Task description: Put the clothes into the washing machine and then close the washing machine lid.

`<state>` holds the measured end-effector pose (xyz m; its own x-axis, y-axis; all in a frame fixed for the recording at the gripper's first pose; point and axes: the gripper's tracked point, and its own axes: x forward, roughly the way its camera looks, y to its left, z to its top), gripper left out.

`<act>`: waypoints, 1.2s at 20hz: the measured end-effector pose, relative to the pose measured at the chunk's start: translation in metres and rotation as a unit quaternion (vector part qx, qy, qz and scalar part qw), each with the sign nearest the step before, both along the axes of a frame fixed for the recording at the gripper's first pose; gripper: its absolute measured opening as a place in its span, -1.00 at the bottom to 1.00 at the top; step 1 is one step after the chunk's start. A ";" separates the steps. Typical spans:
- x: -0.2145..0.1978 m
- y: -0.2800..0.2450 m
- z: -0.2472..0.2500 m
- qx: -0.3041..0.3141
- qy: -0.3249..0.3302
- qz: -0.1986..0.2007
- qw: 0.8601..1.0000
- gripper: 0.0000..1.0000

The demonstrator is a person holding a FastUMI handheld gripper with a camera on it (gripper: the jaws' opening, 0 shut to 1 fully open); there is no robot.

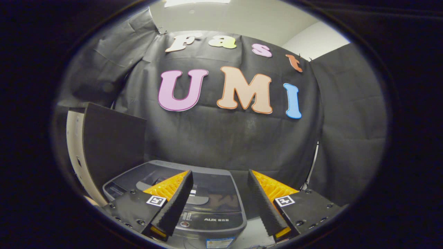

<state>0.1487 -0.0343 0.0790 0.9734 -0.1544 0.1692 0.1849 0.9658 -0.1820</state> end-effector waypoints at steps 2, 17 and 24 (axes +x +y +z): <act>-0.006 0.002 -0.005 -0.001 -0.008 0.008 1.000 0.96; -0.036 0.014 -0.065 0.070 0.028 0.068 0.995 0.95; -0.068 0.008 -0.096 0.076 0.072 0.077 0.992 0.95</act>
<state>0.0803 -0.0259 -0.0167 0.9998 -0.0160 0.0130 0.0166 0.9988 -0.0464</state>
